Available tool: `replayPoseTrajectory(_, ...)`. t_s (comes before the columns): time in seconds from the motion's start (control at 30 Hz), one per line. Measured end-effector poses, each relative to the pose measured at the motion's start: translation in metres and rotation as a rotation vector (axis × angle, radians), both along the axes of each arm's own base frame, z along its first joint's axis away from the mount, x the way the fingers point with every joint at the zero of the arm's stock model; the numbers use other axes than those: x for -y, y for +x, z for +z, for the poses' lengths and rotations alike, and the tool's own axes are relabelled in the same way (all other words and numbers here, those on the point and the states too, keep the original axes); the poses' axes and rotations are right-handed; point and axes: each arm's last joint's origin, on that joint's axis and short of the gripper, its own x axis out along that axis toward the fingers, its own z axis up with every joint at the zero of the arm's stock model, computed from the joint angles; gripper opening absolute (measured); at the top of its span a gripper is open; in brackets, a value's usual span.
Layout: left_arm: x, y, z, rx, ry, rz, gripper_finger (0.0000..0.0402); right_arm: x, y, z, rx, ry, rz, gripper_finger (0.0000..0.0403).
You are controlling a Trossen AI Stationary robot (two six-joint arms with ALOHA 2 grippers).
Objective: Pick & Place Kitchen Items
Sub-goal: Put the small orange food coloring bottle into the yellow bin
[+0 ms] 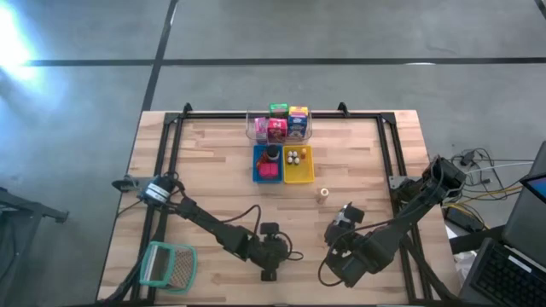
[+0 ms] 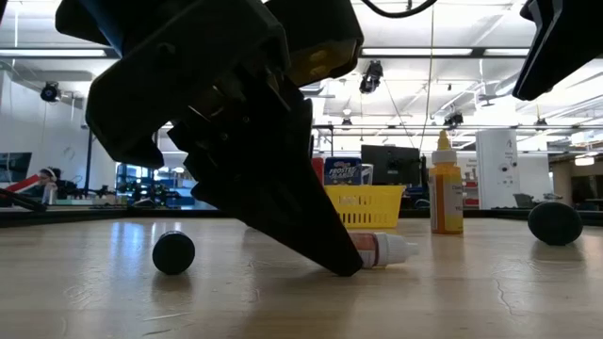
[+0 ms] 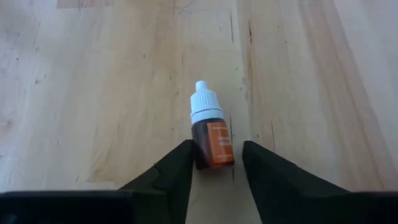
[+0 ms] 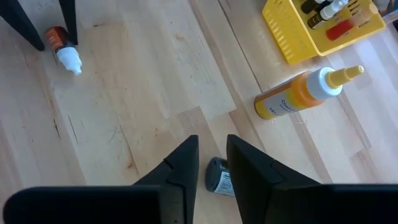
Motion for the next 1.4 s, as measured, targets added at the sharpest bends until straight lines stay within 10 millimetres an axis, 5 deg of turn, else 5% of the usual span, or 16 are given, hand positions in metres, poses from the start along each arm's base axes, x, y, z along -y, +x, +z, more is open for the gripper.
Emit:
replayPoseTrajectory(0.73,-0.005,-0.001,0.013,0.037,0.016,0.018,0.0116,-0.001,0.001,0.000,0.024,0.017,-0.025,0.0109)
replayPoseTrajectory(1.4,-0.012,-0.007,0.004,0.058,0.009,0.031,0.0105,-0.002,0.003,0.001,0.054,0.022,-0.031,0.0064)
